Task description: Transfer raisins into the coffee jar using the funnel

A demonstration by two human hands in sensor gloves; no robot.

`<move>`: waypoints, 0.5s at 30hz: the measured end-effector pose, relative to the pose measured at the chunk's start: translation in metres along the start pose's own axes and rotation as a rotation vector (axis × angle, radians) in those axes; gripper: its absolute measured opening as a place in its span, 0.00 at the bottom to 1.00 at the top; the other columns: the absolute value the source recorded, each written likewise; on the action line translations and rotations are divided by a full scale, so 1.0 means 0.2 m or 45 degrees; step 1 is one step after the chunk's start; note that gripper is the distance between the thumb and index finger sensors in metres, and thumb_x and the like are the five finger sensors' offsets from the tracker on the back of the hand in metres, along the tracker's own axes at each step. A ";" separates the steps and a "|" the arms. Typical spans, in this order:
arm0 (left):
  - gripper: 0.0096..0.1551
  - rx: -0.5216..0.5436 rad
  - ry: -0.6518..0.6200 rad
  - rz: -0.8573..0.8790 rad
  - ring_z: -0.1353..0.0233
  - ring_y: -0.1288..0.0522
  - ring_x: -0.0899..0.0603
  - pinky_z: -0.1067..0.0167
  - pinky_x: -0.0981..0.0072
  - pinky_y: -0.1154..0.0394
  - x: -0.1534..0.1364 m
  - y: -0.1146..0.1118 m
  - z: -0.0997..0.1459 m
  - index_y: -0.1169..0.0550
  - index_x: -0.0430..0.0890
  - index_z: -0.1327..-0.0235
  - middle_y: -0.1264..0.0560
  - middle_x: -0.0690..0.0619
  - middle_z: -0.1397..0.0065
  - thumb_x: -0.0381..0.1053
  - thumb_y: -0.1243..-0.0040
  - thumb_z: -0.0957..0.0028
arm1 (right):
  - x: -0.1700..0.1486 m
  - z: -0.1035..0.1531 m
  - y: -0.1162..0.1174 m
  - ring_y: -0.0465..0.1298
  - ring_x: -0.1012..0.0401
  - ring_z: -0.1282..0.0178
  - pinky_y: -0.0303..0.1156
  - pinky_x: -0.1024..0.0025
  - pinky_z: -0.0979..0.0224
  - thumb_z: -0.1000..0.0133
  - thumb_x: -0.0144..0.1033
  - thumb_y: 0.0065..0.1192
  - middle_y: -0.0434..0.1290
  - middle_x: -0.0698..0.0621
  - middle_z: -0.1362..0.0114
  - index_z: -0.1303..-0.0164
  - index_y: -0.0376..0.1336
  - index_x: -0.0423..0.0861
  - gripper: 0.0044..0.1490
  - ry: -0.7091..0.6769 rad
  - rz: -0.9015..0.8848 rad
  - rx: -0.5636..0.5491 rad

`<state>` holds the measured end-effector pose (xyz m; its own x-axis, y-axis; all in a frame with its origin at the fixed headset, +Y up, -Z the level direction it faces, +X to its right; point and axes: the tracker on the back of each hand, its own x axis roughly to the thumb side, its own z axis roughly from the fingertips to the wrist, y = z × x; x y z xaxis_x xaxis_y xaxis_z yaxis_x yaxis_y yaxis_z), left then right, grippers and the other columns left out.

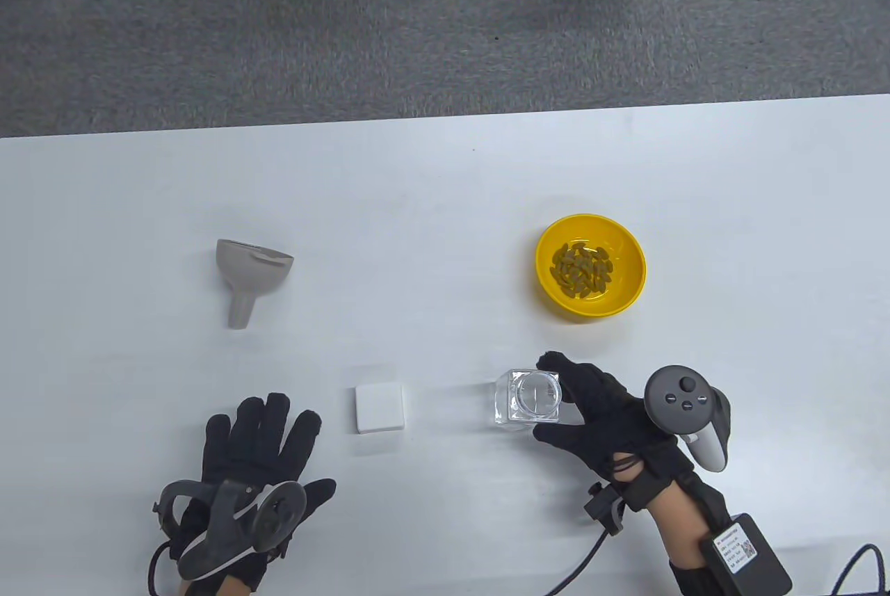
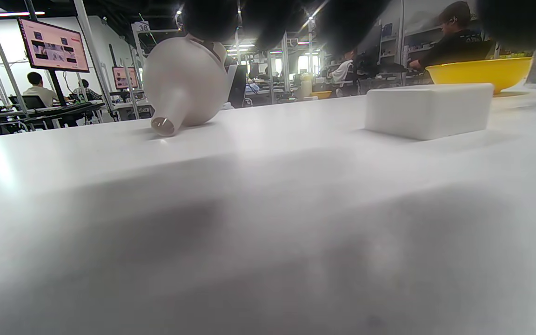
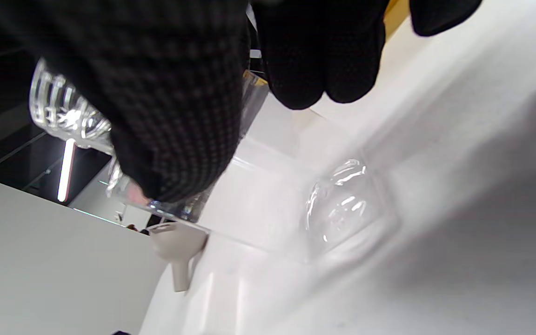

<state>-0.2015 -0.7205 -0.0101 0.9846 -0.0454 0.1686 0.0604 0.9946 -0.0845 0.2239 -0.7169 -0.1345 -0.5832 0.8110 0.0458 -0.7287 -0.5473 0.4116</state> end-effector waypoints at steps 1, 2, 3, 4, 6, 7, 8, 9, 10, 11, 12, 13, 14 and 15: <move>0.53 -0.003 -0.002 -0.002 0.15 0.47 0.33 0.24 0.29 0.48 0.00 0.00 0.00 0.40 0.63 0.20 0.46 0.49 0.11 0.82 0.47 0.60 | -0.01 -0.01 0.01 0.69 0.43 0.27 0.57 0.30 0.25 0.61 0.45 0.87 0.69 0.42 0.26 0.22 0.59 0.55 0.56 0.031 0.028 0.011; 0.53 -0.005 -0.002 -0.002 0.15 0.47 0.33 0.24 0.29 0.48 0.00 0.00 0.00 0.40 0.63 0.20 0.46 0.49 0.11 0.82 0.47 0.60 | -0.02 -0.01 0.01 0.69 0.43 0.27 0.58 0.30 0.25 0.61 0.46 0.86 0.70 0.43 0.25 0.22 0.58 0.55 0.56 0.044 0.024 0.011; 0.52 -0.005 -0.003 -0.003 0.15 0.47 0.33 0.24 0.29 0.48 0.00 0.00 0.00 0.40 0.63 0.20 0.46 0.48 0.11 0.82 0.47 0.60 | -0.02 -0.01 0.01 0.69 0.42 0.27 0.58 0.31 0.25 0.61 0.46 0.86 0.69 0.42 0.25 0.22 0.58 0.55 0.56 0.039 0.006 0.009; 0.52 -0.007 -0.004 -0.003 0.15 0.47 0.33 0.24 0.29 0.48 0.00 0.00 0.00 0.40 0.63 0.20 0.46 0.48 0.11 0.82 0.47 0.60 | -0.02 -0.02 0.01 0.69 0.42 0.27 0.58 0.31 0.25 0.60 0.46 0.86 0.69 0.42 0.25 0.22 0.58 0.54 0.56 0.039 -0.007 0.007; 0.52 -0.010 -0.005 -0.001 0.15 0.47 0.33 0.24 0.29 0.48 0.00 0.00 0.00 0.40 0.63 0.20 0.46 0.48 0.11 0.82 0.47 0.60 | -0.02 -0.02 0.01 0.68 0.42 0.27 0.58 0.31 0.25 0.60 0.46 0.85 0.69 0.42 0.25 0.22 0.58 0.54 0.56 0.044 0.000 0.004; 0.52 -0.010 -0.005 0.000 0.15 0.47 0.33 0.24 0.29 0.48 0.00 0.00 0.00 0.40 0.63 0.20 0.46 0.48 0.11 0.82 0.47 0.60 | -0.02 -0.02 0.01 0.68 0.42 0.27 0.58 0.31 0.25 0.60 0.46 0.85 0.69 0.42 0.25 0.22 0.58 0.53 0.56 0.045 0.000 0.005; 0.52 -0.011 -0.004 0.002 0.15 0.47 0.33 0.23 0.29 0.48 0.00 0.00 0.00 0.40 0.63 0.20 0.46 0.49 0.11 0.82 0.47 0.60 | -0.02 -0.02 0.01 0.68 0.42 0.27 0.58 0.31 0.25 0.60 0.46 0.85 0.69 0.42 0.25 0.22 0.58 0.52 0.56 0.048 0.001 0.005; 0.53 -0.011 -0.003 0.003 0.15 0.47 0.33 0.24 0.29 0.48 0.00 0.00 0.00 0.40 0.63 0.20 0.46 0.48 0.11 0.82 0.47 0.60 | -0.02 -0.02 0.00 0.68 0.42 0.27 0.58 0.31 0.25 0.60 0.46 0.85 0.69 0.42 0.25 0.22 0.58 0.52 0.56 0.051 0.005 0.004; 0.52 -0.012 -0.003 0.003 0.15 0.47 0.33 0.23 0.29 0.48 0.00 0.00 0.00 0.40 0.63 0.20 0.46 0.49 0.11 0.82 0.47 0.60 | -0.02 -0.01 0.00 0.68 0.42 0.27 0.58 0.31 0.25 0.60 0.46 0.85 0.69 0.41 0.25 0.22 0.58 0.52 0.55 0.052 0.006 0.000; 0.52 -0.011 -0.003 0.004 0.15 0.47 0.33 0.23 0.29 0.48 0.00 0.00 -0.01 0.40 0.63 0.20 0.46 0.48 0.11 0.82 0.47 0.60 | -0.02 -0.01 0.00 0.68 0.42 0.27 0.58 0.31 0.25 0.59 0.46 0.85 0.69 0.41 0.25 0.22 0.58 0.51 0.55 0.056 0.006 -0.003; 0.52 -0.012 -0.002 0.004 0.15 0.47 0.33 0.23 0.29 0.48 0.00 0.00 -0.01 0.40 0.63 0.20 0.46 0.48 0.11 0.81 0.47 0.60 | -0.02 -0.01 0.00 0.68 0.41 0.27 0.58 0.31 0.25 0.59 0.46 0.85 0.69 0.41 0.25 0.22 0.58 0.51 0.55 0.057 0.007 -0.004; 0.52 -0.013 -0.001 0.004 0.15 0.47 0.33 0.23 0.29 0.48 0.00 0.00 -0.01 0.40 0.63 0.20 0.46 0.49 0.11 0.82 0.47 0.60 | -0.02 -0.01 0.00 0.68 0.41 0.28 0.58 0.31 0.25 0.59 0.46 0.85 0.69 0.41 0.25 0.22 0.58 0.51 0.55 0.059 0.010 -0.005; 0.52 -0.015 0.002 0.005 0.15 0.46 0.33 0.23 0.29 0.48 0.00 0.00 -0.01 0.40 0.63 0.20 0.46 0.49 0.11 0.81 0.47 0.60 | -0.02 -0.01 0.00 0.68 0.41 0.28 0.58 0.31 0.25 0.59 0.46 0.85 0.69 0.40 0.25 0.23 0.59 0.50 0.55 0.062 0.023 -0.014; 0.52 -0.017 0.005 0.006 0.15 0.46 0.33 0.23 0.29 0.48 0.00 0.00 -0.01 0.40 0.63 0.20 0.46 0.48 0.11 0.81 0.47 0.60 | -0.02 0.00 -0.01 0.69 0.41 0.28 0.58 0.31 0.25 0.59 0.46 0.85 0.69 0.40 0.25 0.23 0.59 0.49 0.54 0.063 0.039 -0.020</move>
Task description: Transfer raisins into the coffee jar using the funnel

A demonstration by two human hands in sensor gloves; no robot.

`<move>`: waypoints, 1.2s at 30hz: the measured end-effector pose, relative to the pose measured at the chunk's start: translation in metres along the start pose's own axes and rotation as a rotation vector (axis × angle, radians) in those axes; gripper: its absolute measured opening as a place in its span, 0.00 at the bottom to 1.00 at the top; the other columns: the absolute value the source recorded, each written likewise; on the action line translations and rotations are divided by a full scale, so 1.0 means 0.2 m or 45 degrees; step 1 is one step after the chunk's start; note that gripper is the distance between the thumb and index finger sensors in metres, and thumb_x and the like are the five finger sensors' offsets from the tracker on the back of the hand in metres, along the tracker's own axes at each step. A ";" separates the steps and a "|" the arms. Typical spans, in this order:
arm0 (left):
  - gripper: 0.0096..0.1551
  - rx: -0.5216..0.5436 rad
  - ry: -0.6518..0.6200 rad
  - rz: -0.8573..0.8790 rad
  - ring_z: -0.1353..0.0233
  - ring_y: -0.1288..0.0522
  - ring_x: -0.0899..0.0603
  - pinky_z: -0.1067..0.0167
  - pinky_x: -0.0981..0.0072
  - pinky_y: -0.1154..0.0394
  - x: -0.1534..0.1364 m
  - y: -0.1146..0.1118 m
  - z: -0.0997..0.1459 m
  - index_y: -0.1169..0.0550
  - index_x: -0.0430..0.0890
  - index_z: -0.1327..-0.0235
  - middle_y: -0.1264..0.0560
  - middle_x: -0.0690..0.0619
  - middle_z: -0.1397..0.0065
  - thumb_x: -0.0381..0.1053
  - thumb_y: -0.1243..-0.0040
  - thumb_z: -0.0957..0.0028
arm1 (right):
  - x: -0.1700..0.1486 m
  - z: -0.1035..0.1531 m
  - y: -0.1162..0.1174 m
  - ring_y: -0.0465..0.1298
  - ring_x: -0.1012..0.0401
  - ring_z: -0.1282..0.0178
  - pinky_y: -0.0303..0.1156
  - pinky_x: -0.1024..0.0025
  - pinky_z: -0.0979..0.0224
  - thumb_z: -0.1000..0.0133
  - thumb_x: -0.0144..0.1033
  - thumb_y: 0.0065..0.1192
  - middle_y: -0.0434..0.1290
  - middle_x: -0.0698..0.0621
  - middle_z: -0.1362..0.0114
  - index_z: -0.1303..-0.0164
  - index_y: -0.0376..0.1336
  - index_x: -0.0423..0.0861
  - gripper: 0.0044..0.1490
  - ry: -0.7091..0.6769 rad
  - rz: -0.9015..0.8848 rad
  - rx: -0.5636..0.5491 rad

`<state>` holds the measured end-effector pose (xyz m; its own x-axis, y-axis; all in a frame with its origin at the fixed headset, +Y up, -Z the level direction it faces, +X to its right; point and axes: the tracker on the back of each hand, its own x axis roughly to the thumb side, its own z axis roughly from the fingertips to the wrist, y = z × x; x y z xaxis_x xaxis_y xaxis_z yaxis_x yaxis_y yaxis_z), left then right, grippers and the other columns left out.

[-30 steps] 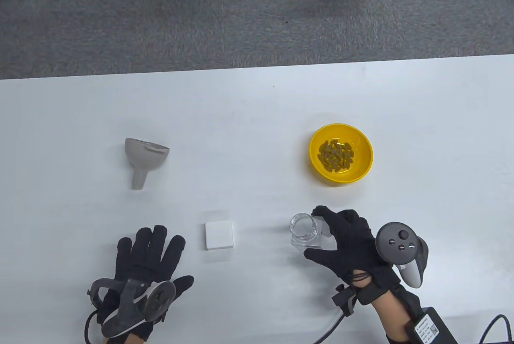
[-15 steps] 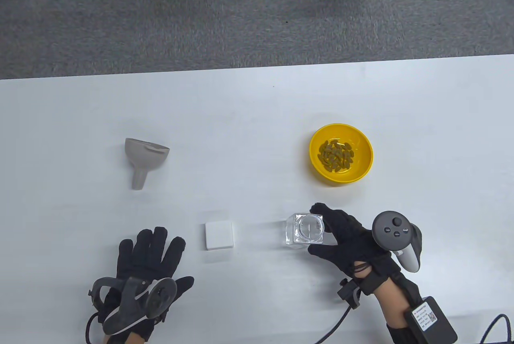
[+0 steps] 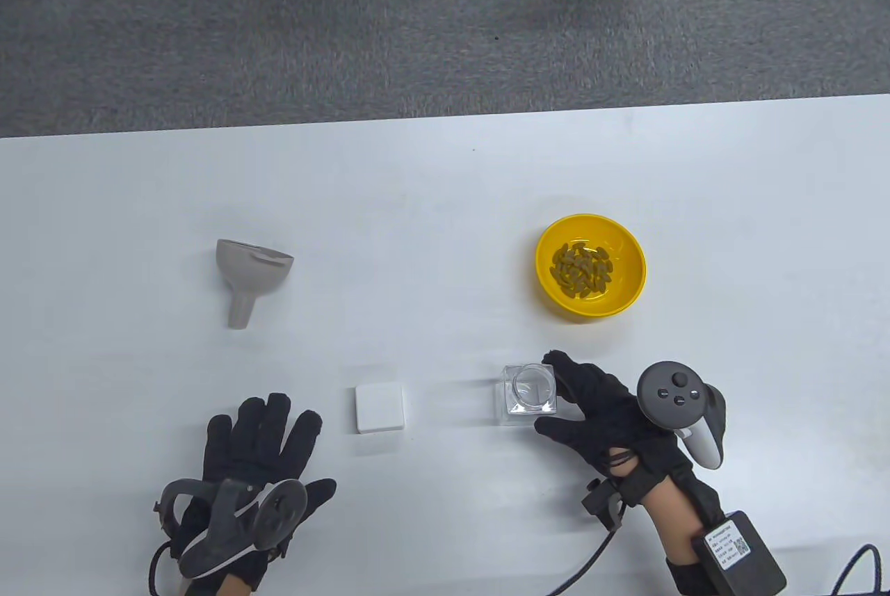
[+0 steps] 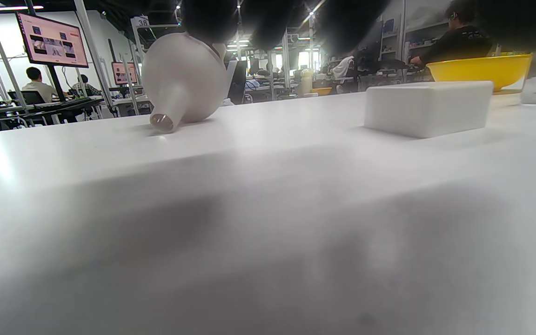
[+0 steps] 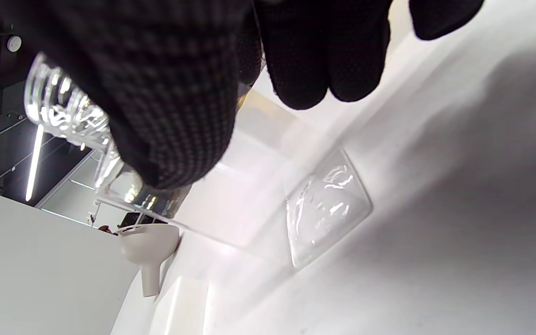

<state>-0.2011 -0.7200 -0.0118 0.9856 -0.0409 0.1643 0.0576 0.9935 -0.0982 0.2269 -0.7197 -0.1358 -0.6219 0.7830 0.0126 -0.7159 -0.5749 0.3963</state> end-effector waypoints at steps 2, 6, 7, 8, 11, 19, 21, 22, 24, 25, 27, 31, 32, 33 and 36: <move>0.52 -0.006 0.011 0.002 0.15 0.46 0.33 0.23 0.29 0.48 0.00 0.00 0.00 0.40 0.63 0.20 0.45 0.48 0.11 0.81 0.47 0.60 | 0.01 0.01 0.00 0.69 0.41 0.28 0.58 0.31 0.25 0.59 0.46 0.84 0.69 0.40 0.25 0.23 0.59 0.48 0.54 -0.001 0.032 -0.007; 0.52 -0.012 0.037 0.007 0.15 0.46 0.33 0.23 0.30 0.47 -0.01 0.01 -0.01 0.40 0.63 0.20 0.45 0.48 0.11 0.81 0.47 0.60 | 0.02 0.03 -0.01 0.68 0.40 0.27 0.58 0.30 0.25 0.58 0.48 0.83 0.69 0.39 0.25 0.22 0.57 0.46 0.56 0.019 0.108 0.005; 0.52 -0.011 0.041 0.006 0.16 0.46 0.33 0.23 0.30 0.47 -0.01 0.01 0.00 0.41 0.63 0.20 0.45 0.48 0.11 0.81 0.47 0.60 | 0.03 0.03 -0.01 0.68 0.40 0.26 0.58 0.30 0.25 0.58 0.48 0.83 0.68 0.39 0.24 0.22 0.56 0.46 0.57 0.025 0.138 0.014; 0.52 -0.008 0.043 0.001 0.16 0.46 0.33 0.23 0.30 0.47 -0.01 0.01 0.00 0.41 0.63 0.20 0.46 0.48 0.11 0.81 0.47 0.60 | 0.04 0.04 -0.02 0.68 0.40 0.26 0.58 0.30 0.25 0.58 0.49 0.83 0.68 0.39 0.24 0.22 0.56 0.46 0.57 0.028 0.187 0.009; 0.52 0.004 0.043 0.004 0.16 0.46 0.33 0.24 0.30 0.47 -0.01 0.02 0.01 0.40 0.63 0.20 0.45 0.48 0.11 0.81 0.47 0.60 | 0.04 0.05 -0.05 0.68 0.40 0.26 0.58 0.30 0.25 0.57 0.49 0.82 0.67 0.39 0.23 0.21 0.55 0.46 0.57 0.058 0.257 0.010; 0.51 0.014 0.040 -0.007 0.16 0.46 0.33 0.23 0.30 0.47 -0.02 0.03 0.01 0.40 0.63 0.21 0.45 0.48 0.12 0.80 0.46 0.59 | 0.06 0.18 -0.19 0.65 0.39 0.24 0.56 0.29 0.25 0.57 0.54 0.80 0.65 0.38 0.21 0.21 0.55 0.46 0.57 0.082 0.630 -0.084; 0.51 0.020 0.038 -0.001 0.16 0.45 0.33 0.24 0.30 0.47 -0.02 0.03 0.01 0.40 0.62 0.21 0.45 0.48 0.12 0.80 0.46 0.59 | 0.06 0.24 -0.23 0.65 0.39 0.23 0.56 0.29 0.25 0.56 0.55 0.78 0.65 0.38 0.21 0.21 0.55 0.46 0.57 0.070 0.731 -0.126; 0.51 0.021 0.038 -0.002 0.16 0.46 0.33 0.23 0.30 0.47 -0.02 0.03 0.01 0.40 0.63 0.20 0.45 0.48 0.12 0.80 0.46 0.59 | 0.06 0.27 -0.24 0.65 0.39 0.23 0.56 0.29 0.24 0.56 0.55 0.77 0.65 0.38 0.21 0.21 0.56 0.47 0.56 0.062 0.781 -0.147; 0.51 0.028 0.039 -0.009 0.16 0.46 0.33 0.23 0.30 0.47 -0.02 0.03 0.01 0.41 0.63 0.20 0.45 0.48 0.11 0.80 0.46 0.59 | 0.04 0.32 -0.26 0.64 0.39 0.22 0.56 0.29 0.24 0.55 0.55 0.77 0.64 0.39 0.20 0.21 0.56 0.47 0.55 0.043 0.865 -0.185; 0.51 0.028 0.041 -0.007 0.16 0.46 0.33 0.23 0.30 0.47 -0.02 0.03 0.01 0.41 0.63 0.20 0.45 0.48 0.11 0.80 0.46 0.59 | 0.04 0.34 -0.26 0.64 0.39 0.21 0.56 0.29 0.24 0.56 0.55 0.77 0.64 0.39 0.19 0.21 0.56 0.47 0.55 0.041 0.899 -0.198; 0.51 0.022 0.042 -0.009 0.16 0.46 0.33 0.23 0.30 0.47 -0.02 0.03 0.01 0.41 0.63 0.20 0.45 0.48 0.11 0.80 0.47 0.59 | 0.01 0.38 -0.27 0.63 0.39 0.20 0.55 0.28 0.24 0.55 0.56 0.77 0.63 0.39 0.19 0.22 0.57 0.48 0.54 0.034 0.956 -0.220; 0.51 0.016 0.037 -0.035 0.16 0.46 0.33 0.23 0.30 0.47 0.00 0.03 0.01 0.40 0.63 0.20 0.45 0.48 0.11 0.80 0.47 0.59 | -0.07 0.42 -0.24 0.61 0.39 0.19 0.53 0.27 0.23 0.54 0.56 0.75 0.62 0.40 0.17 0.22 0.58 0.49 0.52 0.034 1.019 -0.274; 0.51 0.016 0.038 -0.037 0.16 0.46 0.33 0.23 0.30 0.47 0.00 0.03 0.01 0.40 0.63 0.20 0.45 0.48 0.11 0.80 0.47 0.59 | -0.08 0.42 -0.24 0.61 0.39 0.18 0.53 0.27 0.23 0.53 0.56 0.73 0.61 0.40 0.17 0.22 0.58 0.49 0.50 0.035 1.023 -0.279; 0.51 0.017 0.040 -0.041 0.16 0.46 0.33 0.23 0.30 0.47 0.00 0.02 0.01 0.40 0.63 0.20 0.45 0.48 0.12 0.80 0.47 0.59 | -0.11 0.42 -0.22 0.60 0.39 0.18 0.52 0.27 0.23 0.52 0.55 0.72 0.61 0.40 0.17 0.22 0.59 0.49 0.49 0.032 1.027 -0.294; 0.51 0.017 0.045 -0.041 0.16 0.46 0.33 0.23 0.30 0.47 0.00 0.02 0.01 0.40 0.63 0.20 0.45 0.48 0.12 0.80 0.47 0.59 | -0.15 0.41 -0.21 0.58 0.40 0.16 0.48 0.26 0.22 0.52 0.56 0.72 0.60 0.41 0.16 0.23 0.59 0.50 0.48 0.035 1.021 -0.292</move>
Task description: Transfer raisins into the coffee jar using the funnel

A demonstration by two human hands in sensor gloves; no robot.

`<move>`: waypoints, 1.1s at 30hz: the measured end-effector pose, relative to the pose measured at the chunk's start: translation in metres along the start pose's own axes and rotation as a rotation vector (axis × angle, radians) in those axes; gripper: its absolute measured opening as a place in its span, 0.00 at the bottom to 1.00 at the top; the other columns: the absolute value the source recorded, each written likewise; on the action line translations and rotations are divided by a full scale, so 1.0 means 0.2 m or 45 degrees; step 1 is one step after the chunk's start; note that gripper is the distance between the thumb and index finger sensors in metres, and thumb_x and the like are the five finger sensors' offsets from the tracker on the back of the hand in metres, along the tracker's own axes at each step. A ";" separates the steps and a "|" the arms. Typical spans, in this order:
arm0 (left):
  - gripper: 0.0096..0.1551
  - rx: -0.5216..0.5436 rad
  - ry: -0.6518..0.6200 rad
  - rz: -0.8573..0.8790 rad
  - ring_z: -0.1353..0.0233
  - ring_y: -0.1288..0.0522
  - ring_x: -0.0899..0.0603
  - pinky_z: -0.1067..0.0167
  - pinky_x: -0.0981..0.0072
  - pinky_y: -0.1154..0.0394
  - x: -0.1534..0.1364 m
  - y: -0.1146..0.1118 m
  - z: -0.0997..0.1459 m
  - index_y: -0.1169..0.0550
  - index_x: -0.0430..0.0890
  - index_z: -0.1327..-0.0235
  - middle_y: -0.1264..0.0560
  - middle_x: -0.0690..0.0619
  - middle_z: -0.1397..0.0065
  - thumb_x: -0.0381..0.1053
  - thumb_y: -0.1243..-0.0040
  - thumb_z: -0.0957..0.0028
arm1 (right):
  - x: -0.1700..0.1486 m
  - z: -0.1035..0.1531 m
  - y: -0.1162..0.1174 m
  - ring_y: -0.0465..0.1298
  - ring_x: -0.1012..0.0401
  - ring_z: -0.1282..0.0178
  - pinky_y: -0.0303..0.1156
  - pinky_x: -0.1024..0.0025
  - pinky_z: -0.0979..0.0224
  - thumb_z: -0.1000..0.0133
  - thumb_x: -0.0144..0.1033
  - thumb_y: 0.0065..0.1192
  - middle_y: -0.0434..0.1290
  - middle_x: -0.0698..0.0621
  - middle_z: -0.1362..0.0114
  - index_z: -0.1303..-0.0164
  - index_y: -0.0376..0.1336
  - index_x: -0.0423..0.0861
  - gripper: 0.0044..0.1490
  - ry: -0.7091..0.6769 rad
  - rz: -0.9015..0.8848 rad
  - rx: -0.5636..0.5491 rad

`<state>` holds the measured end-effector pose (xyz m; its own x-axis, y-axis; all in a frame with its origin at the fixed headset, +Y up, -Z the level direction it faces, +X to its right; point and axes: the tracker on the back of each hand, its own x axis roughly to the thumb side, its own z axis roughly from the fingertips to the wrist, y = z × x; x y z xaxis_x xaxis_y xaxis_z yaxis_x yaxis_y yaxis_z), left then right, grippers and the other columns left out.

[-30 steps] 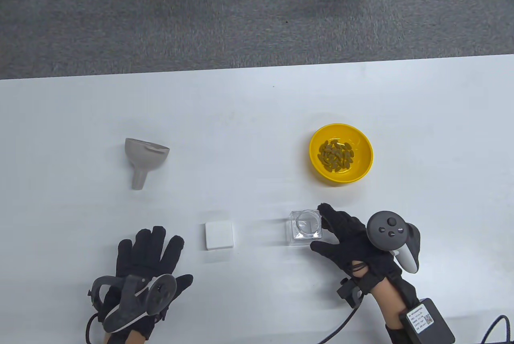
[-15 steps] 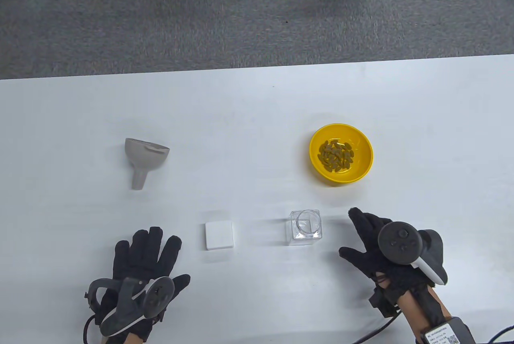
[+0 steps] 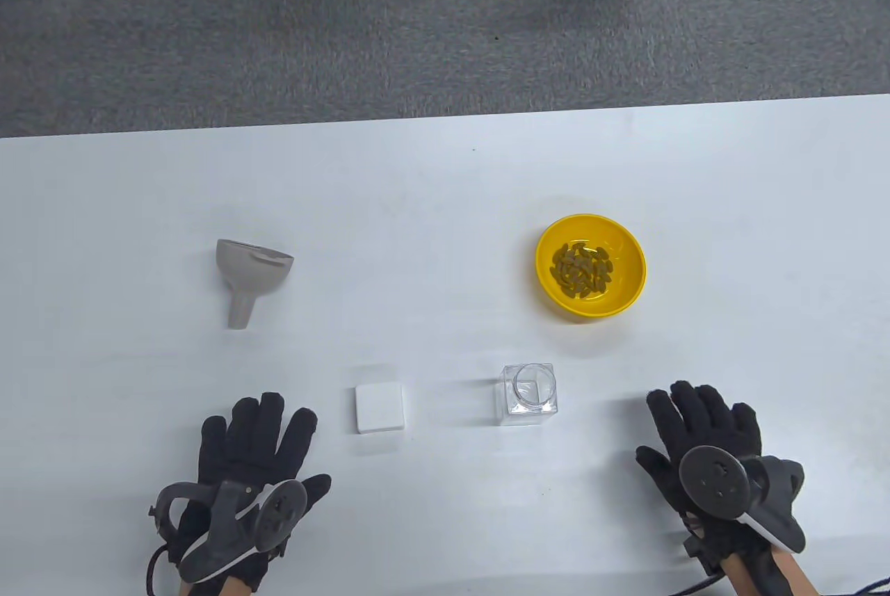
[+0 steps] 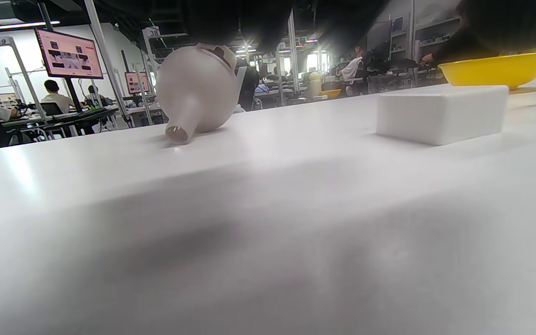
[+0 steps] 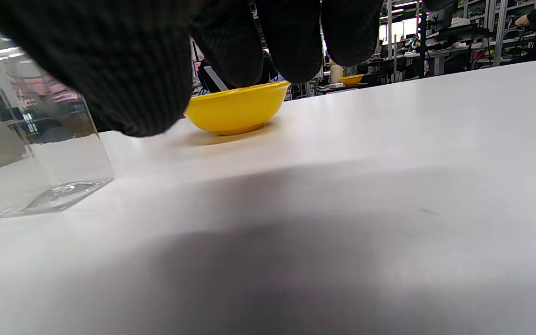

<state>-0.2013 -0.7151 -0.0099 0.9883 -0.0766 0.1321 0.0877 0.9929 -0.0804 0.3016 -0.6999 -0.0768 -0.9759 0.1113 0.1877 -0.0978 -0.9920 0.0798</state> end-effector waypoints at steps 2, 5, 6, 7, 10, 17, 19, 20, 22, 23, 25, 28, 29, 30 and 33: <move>0.51 -0.002 0.004 -0.002 0.16 0.46 0.33 0.23 0.30 0.47 0.00 0.00 0.00 0.40 0.63 0.20 0.45 0.48 0.12 0.80 0.47 0.59 | -0.01 0.00 0.02 0.56 0.40 0.15 0.45 0.25 0.22 0.53 0.57 0.72 0.60 0.42 0.15 0.23 0.60 0.51 0.48 -0.007 0.008 -0.022; 0.51 -0.009 0.008 -0.002 0.16 0.46 0.33 0.23 0.30 0.47 0.00 0.00 0.00 0.40 0.63 0.20 0.45 0.48 0.11 0.80 0.47 0.59 | -0.02 0.00 0.04 0.53 0.40 0.13 0.41 0.24 0.22 0.54 0.59 0.72 0.58 0.43 0.14 0.22 0.59 0.52 0.50 0.015 0.018 0.007; 0.51 -0.014 0.010 -0.005 0.16 0.46 0.33 0.23 0.30 0.47 0.00 -0.01 -0.01 0.40 0.63 0.20 0.45 0.48 0.11 0.80 0.47 0.59 | -0.03 0.00 0.04 0.52 0.40 0.13 0.39 0.24 0.22 0.54 0.60 0.72 0.58 0.43 0.13 0.22 0.59 0.53 0.51 0.017 0.010 0.006; 0.51 -0.021 0.011 -0.007 0.16 0.46 0.33 0.23 0.30 0.47 -0.01 -0.01 -0.01 0.40 0.63 0.20 0.45 0.48 0.11 0.80 0.47 0.58 | -0.02 -0.01 0.05 0.51 0.40 0.13 0.38 0.24 0.23 0.55 0.61 0.72 0.57 0.43 0.13 0.22 0.58 0.53 0.52 0.014 0.007 -0.008; 0.51 -0.031 0.013 -0.010 0.16 0.46 0.33 0.23 0.30 0.47 -0.01 -0.02 -0.01 0.40 0.63 0.20 0.45 0.48 0.11 0.80 0.47 0.59 | -0.01 -0.01 0.06 0.50 0.40 0.12 0.37 0.23 0.23 0.56 0.64 0.72 0.55 0.44 0.12 0.21 0.57 0.55 0.54 -0.010 0.021 0.001; 0.51 -0.049 0.033 -0.010 0.16 0.46 0.33 0.23 0.30 0.47 -0.03 -0.04 -0.02 0.40 0.63 0.20 0.46 0.48 0.11 0.80 0.47 0.58 | 0.01 -0.03 0.09 0.49 0.42 0.11 0.35 0.23 0.24 0.58 0.67 0.72 0.54 0.46 0.11 0.20 0.55 0.57 0.57 -0.069 0.023 0.027; 0.50 -0.047 0.042 -0.001 0.15 0.46 0.33 0.23 0.30 0.47 -0.04 -0.04 -0.02 0.41 0.63 0.20 0.46 0.48 0.11 0.80 0.48 0.58 | 0.01 -0.03 0.09 0.49 0.42 0.11 0.36 0.23 0.24 0.58 0.68 0.71 0.54 0.46 0.11 0.20 0.55 0.57 0.57 -0.076 0.013 0.041; 0.50 -0.045 0.045 0.000 0.16 0.46 0.33 0.23 0.30 0.47 -0.04 -0.04 -0.02 0.41 0.63 0.20 0.46 0.48 0.11 0.79 0.48 0.58 | 0.01 -0.03 0.08 0.49 0.42 0.11 0.36 0.23 0.24 0.58 0.68 0.71 0.54 0.46 0.11 0.20 0.55 0.57 0.57 -0.078 0.008 0.042; 0.50 -0.043 0.053 -0.001 0.16 0.46 0.33 0.23 0.30 0.47 -0.04 -0.04 -0.02 0.41 0.63 0.20 0.46 0.48 0.11 0.79 0.48 0.58 | 0.00 -0.03 0.08 0.50 0.42 0.12 0.36 0.23 0.24 0.58 0.67 0.71 0.55 0.46 0.11 0.20 0.55 0.56 0.56 -0.086 -0.014 0.050; 0.50 -0.045 0.057 0.000 0.16 0.46 0.33 0.23 0.30 0.47 -0.04 -0.04 -0.02 0.41 0.63 0.20 0.46 0.48 0.11 0.79 0.48 0.58 | 0.00 -0.03 0.08 0.50 0.42 0.12 0.36 0.23 0.24 0.58 0.67 0.71 0.55 0.46 0.11 0.20 0.55 0.56 0.56 -0.089 -0.021 0.047; 0.50 -0.046 0.064 0.004 0.16 0.46 0.33 0.23 0.30 0.47 -0.04 -0.04 -0.02 0.41 0.63 0.20 0.46 0.48 0.11 0.79 0.48 0.58 | -0.01 -0.03 0.07 0.50 0.42 0.12 0.36 0.23 0.24 0.58 0.67 0.71 0.55 0.45 0.12 0.20 0.55 0.56 0.56 -0.093 -0.038 0.047; 0.50 -0.038 0.058 0.029 0.15 0.47 0.33 0.23 0.30 0.47 -0.04 -0.03 -0.03 0.41 0.63 0.20 0.46 0.48 0.11 0.79 0.48 0.58 | -0.01 -0.03 0.07 0.51 0.42 0.12 0.36 0.22 0.24 0.57 0.67 0.71 0.55 0.46 0.12 0.21 0.56 0.56 0.55 -0.101 -0.056 0.058; 0.50 -0.025 0.053 0.040 0.15 0.47 0.33 0.23 0.30 0.47 -0.04 -0.02 -0.03 0.40 0.63 0.20 0.46 0.48 0.11 0.79 0.48 0.58 | -0.01 -0.03 0.07 0.51 0.42 0.12 0.37 0.22 0.24 0.57 0.67 0.71 0.55 0.45 0.12 0.21 0.56 0.56 0.55 -0.106 -0.072 0.060; 0.50 -0.012 0.055 0.053 0.15 0.47 0.33 0.23 0.30 0.47 -0.04 -0.02 -0.03 0.41 0.63 0.20 0.46 0.48 0.11 0.79 0.48 0.58 | -0.01 -0.03 0.07 0.51 0.42 0.12 0.37 0.22 0.24 0.57 0.67 0.71 0.56 0.45 0.12 0.21 0.56 0.56 0.55 -0.106 -0.074 0.064; 0.50 0.025 0.072 0.106 0.15 0.46 0.33 0.23 0.31 0.46 -0.04 0.01 -0.05 0.41 0.63 0.20 0.46 0.49 0.11 0.79 0.48 0.58 | -0.01 -0.03 0.07 0.52 0.42 0.12 0.37 0.22 0.24 0.57 0.67 0.71 0.56 0.45 0.12 0.21 0.56 0.56 0.55 -0.109 -0.069 0.075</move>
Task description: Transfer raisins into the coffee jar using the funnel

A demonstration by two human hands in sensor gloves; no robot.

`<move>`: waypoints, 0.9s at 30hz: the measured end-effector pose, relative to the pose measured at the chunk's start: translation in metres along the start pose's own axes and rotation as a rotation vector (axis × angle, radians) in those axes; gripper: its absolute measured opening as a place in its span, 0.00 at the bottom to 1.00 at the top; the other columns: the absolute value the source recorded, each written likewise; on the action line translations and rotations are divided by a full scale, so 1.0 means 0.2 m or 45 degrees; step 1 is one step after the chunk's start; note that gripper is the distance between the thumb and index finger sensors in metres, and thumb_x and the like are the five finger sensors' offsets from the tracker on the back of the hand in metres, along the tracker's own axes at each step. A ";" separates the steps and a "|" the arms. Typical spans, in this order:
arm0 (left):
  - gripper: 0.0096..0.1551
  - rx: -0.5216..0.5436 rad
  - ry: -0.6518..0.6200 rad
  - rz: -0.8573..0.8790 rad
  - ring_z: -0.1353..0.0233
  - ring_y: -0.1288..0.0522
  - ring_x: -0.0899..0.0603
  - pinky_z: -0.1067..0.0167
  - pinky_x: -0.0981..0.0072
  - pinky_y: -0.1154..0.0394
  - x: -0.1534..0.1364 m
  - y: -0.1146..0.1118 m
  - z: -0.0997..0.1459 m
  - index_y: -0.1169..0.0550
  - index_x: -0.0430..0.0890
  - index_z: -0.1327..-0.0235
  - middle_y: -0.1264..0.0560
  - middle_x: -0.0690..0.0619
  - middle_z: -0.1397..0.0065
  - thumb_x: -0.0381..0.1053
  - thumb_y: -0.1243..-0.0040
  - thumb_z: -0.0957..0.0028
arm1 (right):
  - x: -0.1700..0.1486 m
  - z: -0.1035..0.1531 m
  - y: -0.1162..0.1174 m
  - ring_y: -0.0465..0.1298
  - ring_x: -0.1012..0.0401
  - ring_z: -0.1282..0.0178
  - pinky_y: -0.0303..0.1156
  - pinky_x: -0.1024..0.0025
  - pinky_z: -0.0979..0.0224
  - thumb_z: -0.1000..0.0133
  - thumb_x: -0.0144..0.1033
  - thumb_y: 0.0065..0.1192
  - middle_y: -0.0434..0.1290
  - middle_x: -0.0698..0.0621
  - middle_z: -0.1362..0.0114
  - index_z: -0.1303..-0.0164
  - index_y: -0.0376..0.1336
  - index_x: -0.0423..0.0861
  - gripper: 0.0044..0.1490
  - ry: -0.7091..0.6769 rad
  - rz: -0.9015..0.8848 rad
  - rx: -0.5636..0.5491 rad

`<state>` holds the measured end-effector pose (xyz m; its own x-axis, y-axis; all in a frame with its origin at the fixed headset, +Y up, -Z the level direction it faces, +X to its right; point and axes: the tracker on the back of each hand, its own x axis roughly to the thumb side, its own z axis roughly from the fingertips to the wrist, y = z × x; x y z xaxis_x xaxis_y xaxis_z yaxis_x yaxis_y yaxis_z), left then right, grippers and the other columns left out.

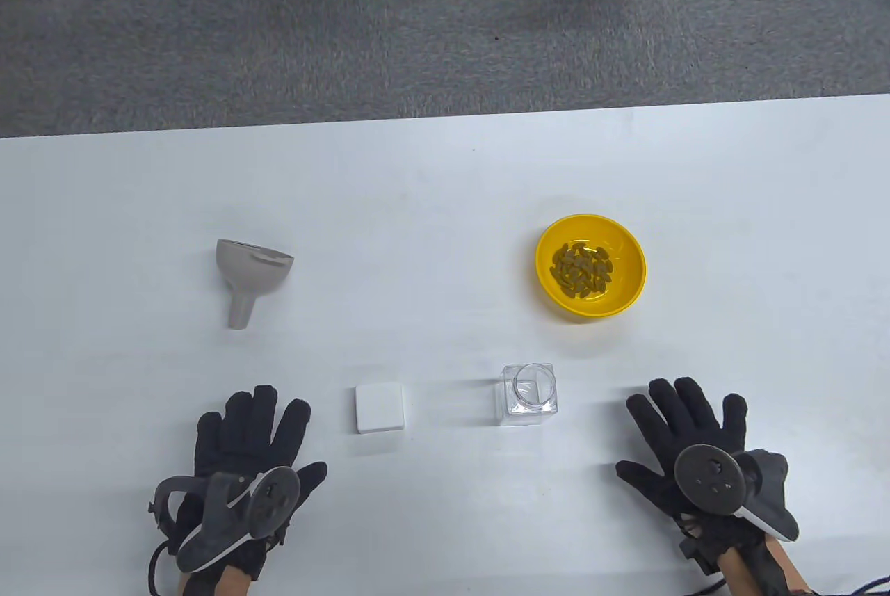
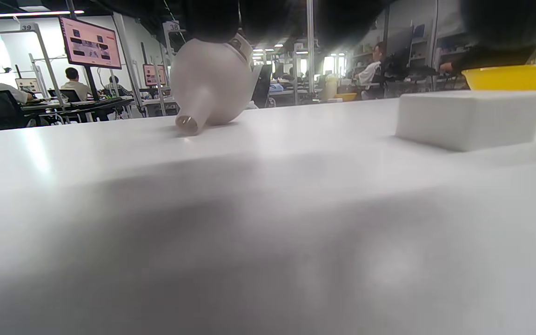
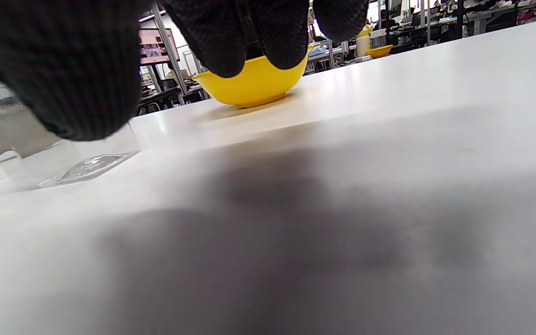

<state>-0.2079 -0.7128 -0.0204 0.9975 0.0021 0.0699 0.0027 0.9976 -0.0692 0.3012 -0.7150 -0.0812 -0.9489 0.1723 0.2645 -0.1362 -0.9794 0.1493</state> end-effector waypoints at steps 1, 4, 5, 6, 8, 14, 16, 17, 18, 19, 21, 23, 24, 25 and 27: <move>0.49 0.019 0.015 0.034 0.16 0.46 0.32 0.23 0.31 0.46 0.00 0.01 -0.01 0.40 0.63 0.20 0.46 0.48 0.11 0.79 0.48 0.57 | 0.00 0.00 0.00 0.52 0.42 0.12 0.37 0.22 0.24 0.57 0.67 0.71 0.56 0.44 0.12 0.21 0.56 0.55 0.55 0.003 -0.004 0.003; 0.49 0.062 0.062 0.108 0.15 0.46 0.32 0.23 0.31 0.46 -0.01 0.06 -0.05 0.40 0.63 0.20 0.45 0.49 0.11 0.79 0.47 0.57 | -0.01 -0.01 0.00 0.52 0.42 0.12 0.37 0.22 0.24 0.57 0.66 0.71 0.56 0.44 0.12 0.21 0.56 0.55 0.55 0.011 -0.018 0.004; 0.49 0.071 0.075 0.139 0.15 0.47 0.32 0.23 0.31 0.47 -0.01 0.09 -0.07 0.41 0.64 0.20 0.45 0.50 0.11 0.79 0.47 0.57 | -0.01 -0.01 0.00 0.52 0.42 0.12 0.37 0.22 0.24 0.57 0.66 0.70 0.56 0.44 0.12 0.21 0.56 0.55 0.55 0.013 -0.033 0.009; 0.49 0.078 0.081 0.156 0.15 0.47 0.32 0.22 0.31 0.47 -0.02 0.11 -0.08 0.41 0.64 0.20 0.45 0.50 0.11 0.78 0.47 0.57 | -0.02 -0.02 0.00 0.52 0.42 0.12 0.37 0.22 0.24 0.57 0.66 0.70 0.56 0.44 0.12 0.21 0.56 0.55 0.55 0.015 -0.041 0.021; 0.49 0.113 0.132 0.228 0.15 0.47 0.32 0.22 0.31 0.47 -0.04 0.17 -0.14 0.41 0.63 0.20 0.45 0.50 0.11 0.78 0.46 0.56 | -0.03 -0.02 0.01 0.52 0.42 0.12 0.37 0.22 0.24 0.56 0.67 0.69 0.55 0.44 0.12 0.21 0.56 0.55 0.55 0.016 -0.069 0.057; 0.49 0.206 0.367 0.454 0.16 0.43 0.32 0.23 0.33 0.42 -0.10 0.27 -0.33 0.43 0.62 0.19 0.45 0.48 0.11 0.78 0.47 0.53 | -0.04 -0.01 0.00 0.52 0.42 0.12 0.38 0.22 0.24 0.56 0.67 0.69 0.55 0.44 0.12 0.21 0.56 0.55 0.54 0.016 -0.111 0.058; 0.50 0.233 0.498 0.505 0.19 0.37 0.33 0.25 0.38 0.36 -0.11 0.29 -0.40 0.42 0.60 0.18 0.43 0.47 0.12 0.79 0.47 0.52 | -0.05 -0.01 -0.01 0.52 0.42 0.12 0.38 0.22 0.24 0.56 0.66 0.69 0.56 0.44 0.12 0.21 0.56 0.55 0.54 0.023 -0.137 0.057; 0.50 0.234 0.552 0.530 0.22 0.33 0.35 0.27 0.44 0.32 -0.12 0.29 -0.45 0.42 0.59 0.18 0.42 0.46 0.13 0.79 0.47 0.52 | -0.06 -0.02 -0.01 0.53 0.42 0.12 0.38 0.22 0.24 0.56 0.66 0.69 0.56 0.44 0.12 0.21 0.56 0.55 0.54 0.027 -0.150 0.054; 0.51 0.234 0.586 0.550 0.26 0.29 0.39 0.30 0.51 0.27 -0.12 0.29 -0.49 0.41 0.58 0.19 0.41 0.45 0.13 0.79 0.44 0.52 | -0.06 -0.02 -0.02 0.53 0.42 0.12 0.38 0.22 0.24 0.56 0.66 0.69 0.56 0.44 0.12 0.20 0.56 0.55 0.54 0.027 -0.157 0.050; 0.51 0.234 0.637 0.563 0.31 0.25 0.42 0.35 0.58 0.24 -0.13 0.30 -0.53 0.40 0.57 0.19 0.41 0.45 0.14 0.78 0.41 0.52 | -0.07 -0.02 -0.02 0.53 0.42 0.12 0.38 0.22 0.24 0.56 0.66 0.69 0.56 0.44 0.12 0.21 0.56 0.55 0.54 0.029 -0.166 0.048; 0.52 0.229 0.726 0.503 0.40 0.20 0.47 0.44 0.65 0.19 -0.15 0.30 -0.61 0.39 0.55 0.20 0.38 0.44 0.16 0.78 0.40 0.53 | -0.08 -0.03 -0.02 0.53 0.42 0.12 0.39 0.22 0.24 0.56 0.66 0.69 0.56 0.44 0.12 0.21 0.56 0.55 0.54 0.038 -0.179 0.057; 0.54 0.200 0.828 0.464 0.47 0.16 0.49 0.51 0.68 0.17 -0.17 0.30 -0.68 0.39 0.53 0.20 0.36 0.43 0.17 0.80 0.41 0.52 | -0.09 -0.04 -0.01 0.53 0.42 0.13 0.39 0.22 0.24 0.56 0.66 0.69 0.56 0.44 0.12 0.21 0.56 0.54 0.54 0.042 -0.196 0.073; 0.54 0.182 0.871 0.439 0.50 0.15 0.51 0.55 0.70 0.16 -0.19 0.29 -0.71 0.39 0.52 0.20 0.34 0.43 0.18 0.81 0.42 0.52 | -0.09 -0.04 -0.01 0.53 0.42 0.13 0.39 0.23 0.23 0.56 0.66 0.69 0.56 0.44 0.12 0.20 0.56 0.54 0.54 0.045 -0.202 0.077; 0.55 0.161 0.907 0.422 0.52 0.14 0.52 0.57 0.71 0.15 -0.21 0.28 -0.74 0.40 0.51 0.20 0.33 0.44 0.19 0.82 0.43 0.52 | -0.10 -0.04 -0.01 0.53 0.42 0.13 0.39 0.23 0.23 0.56 0.66 0.69 0.56 0.44 0.12 0.20 0.56 0.54 0.54 0.049 -0.210 0.082; 0.56 0.121 0.990 0.426 0.55 0.13 0.53 0.60 0.74 0.14 -0.24 0.26 -0.79 0.42 0.51 0.19 0.32 0.45 0.19 0.83 0.46 0.51 | -0.11 -0.05 -0.02 0.53 0.42 0.12 0.39 0.23 0.23 0.56 0.66 0.69 0.56 0.44 0.12 0.21 0.56 0.55 0.54 0.050 -0.223 0.081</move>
<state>-0.2437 -0.6726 -0.1840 0.7092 0.2847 -0.6450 -0.2724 0.9544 0.1218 0.3189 -0.7164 -0.0965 -0.9227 0.3341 0.1922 -0.2832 -0.9260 0.2498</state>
